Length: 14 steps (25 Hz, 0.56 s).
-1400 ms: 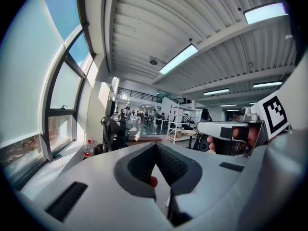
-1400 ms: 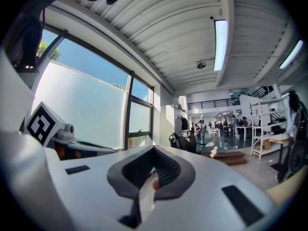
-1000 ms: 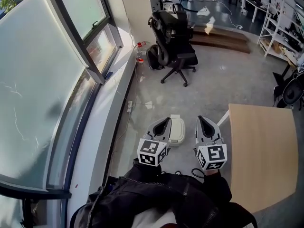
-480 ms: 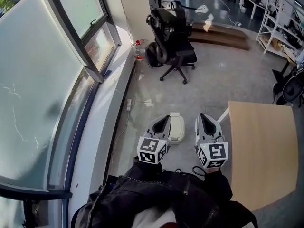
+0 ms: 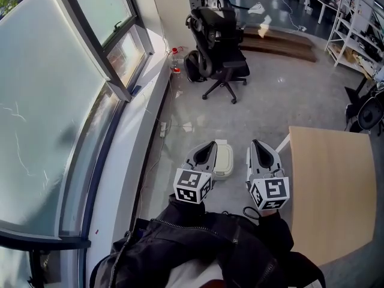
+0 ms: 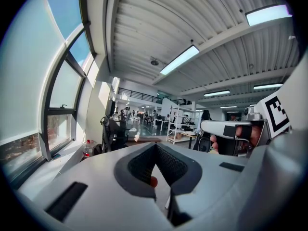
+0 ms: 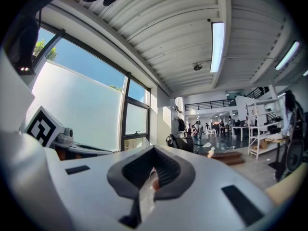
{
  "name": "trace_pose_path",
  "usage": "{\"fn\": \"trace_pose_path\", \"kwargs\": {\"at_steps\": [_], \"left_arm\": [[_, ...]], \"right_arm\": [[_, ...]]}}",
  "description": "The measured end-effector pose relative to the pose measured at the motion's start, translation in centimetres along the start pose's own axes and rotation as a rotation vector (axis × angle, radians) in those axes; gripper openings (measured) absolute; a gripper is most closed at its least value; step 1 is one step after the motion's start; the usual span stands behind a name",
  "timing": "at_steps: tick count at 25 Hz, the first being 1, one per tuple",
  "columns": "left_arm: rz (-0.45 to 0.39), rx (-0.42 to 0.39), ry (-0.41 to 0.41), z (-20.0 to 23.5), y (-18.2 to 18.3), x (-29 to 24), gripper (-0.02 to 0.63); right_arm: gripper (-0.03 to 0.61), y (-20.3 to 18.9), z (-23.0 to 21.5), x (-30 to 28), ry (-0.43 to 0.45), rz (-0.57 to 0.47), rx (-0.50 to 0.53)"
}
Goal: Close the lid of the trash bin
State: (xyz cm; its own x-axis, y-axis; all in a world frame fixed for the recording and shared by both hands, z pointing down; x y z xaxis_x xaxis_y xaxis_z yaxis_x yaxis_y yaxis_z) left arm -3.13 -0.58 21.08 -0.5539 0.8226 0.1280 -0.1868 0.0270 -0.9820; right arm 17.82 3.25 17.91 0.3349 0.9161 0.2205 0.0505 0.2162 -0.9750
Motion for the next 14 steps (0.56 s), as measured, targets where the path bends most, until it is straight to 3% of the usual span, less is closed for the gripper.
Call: {"fn": "trace_pose_path", "kwargs": {"at_steps": [14], "left_arm": [[0.008,0.006,-0.006,0.15,-0.41,-0.46,-0.005]], "right_arm": [[0.005,-0.58,0.04,-0.2,0.018,0.009,-0.011]]}}
Point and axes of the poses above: the fingertips, and each gripper's own axes: x backward along the fingers, z to its left, y out of its top, the point moved 10 cm from there along x, backward along the fingers, and after that the axes turned 14 degrees about -z, right-handed, at the moved point
